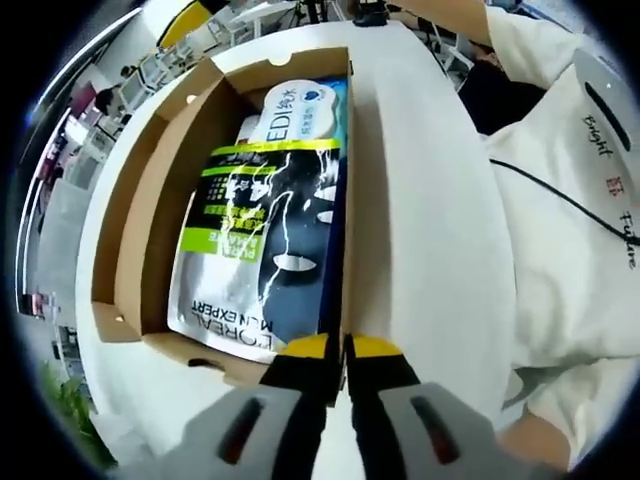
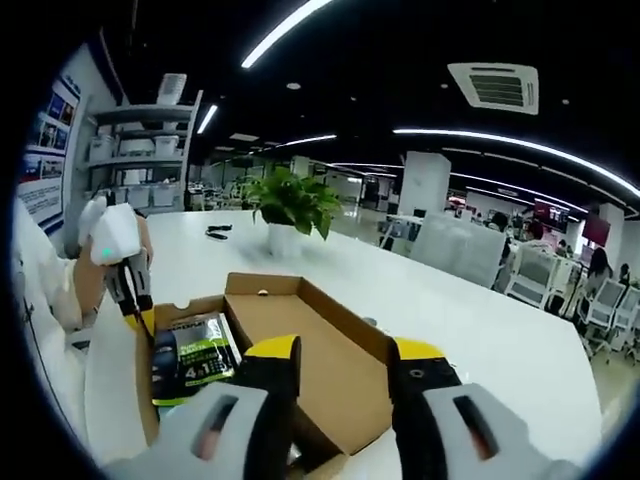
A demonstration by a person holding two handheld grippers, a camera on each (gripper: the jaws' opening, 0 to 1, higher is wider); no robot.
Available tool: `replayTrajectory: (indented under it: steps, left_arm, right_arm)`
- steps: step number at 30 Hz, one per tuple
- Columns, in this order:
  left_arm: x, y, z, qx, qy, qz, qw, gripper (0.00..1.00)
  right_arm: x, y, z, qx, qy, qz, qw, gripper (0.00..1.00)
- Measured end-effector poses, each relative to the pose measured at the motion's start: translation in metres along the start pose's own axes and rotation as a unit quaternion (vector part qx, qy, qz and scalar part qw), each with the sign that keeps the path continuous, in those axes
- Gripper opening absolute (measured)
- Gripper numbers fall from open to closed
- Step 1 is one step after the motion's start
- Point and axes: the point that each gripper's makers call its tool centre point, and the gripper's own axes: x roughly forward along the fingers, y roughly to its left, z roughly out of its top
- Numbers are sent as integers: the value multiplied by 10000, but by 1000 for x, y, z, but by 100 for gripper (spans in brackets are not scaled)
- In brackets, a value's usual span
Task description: Operate the shoe box by opening the lid, removing the specified soft item, and placing it in the target area until the item is outside and the box remains undamaged.
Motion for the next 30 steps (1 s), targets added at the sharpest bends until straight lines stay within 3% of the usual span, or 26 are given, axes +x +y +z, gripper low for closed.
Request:
replayTrajectory:
  steps: [2,4,6,7,20,24,30]
  left_arm:
    - [0,1,0,-8,9,-35,10000,2]
    - [0,0,0,-61,-7,-73,10000,2]
    - [0,0,0,32,-30,-117,9999,2]
    - [0,-1,0,118,-86,-99,9998,1]
    - [0,-1,1,241,-82,-30,9997,1]
    - [1,-1,1,202,-18,22,9998,1]
    - [1,-1,1,239,7,14,9997,1]
  right_arm:
    - [0,1,-1,10,0,9,10000,34]
    - [1,5,-3,478,39,26,9988,37]
    - [0,15,1,860,-84,386,9955,40]
    - [0,15,3,988,-116,405,9942,39]
    - [-3,12,1,1147,-45,506,9921,41]
    - [-3,16,5,1583,-27,619,9855,46]
    - [-6,30,6,1199,144,697,9902,44]
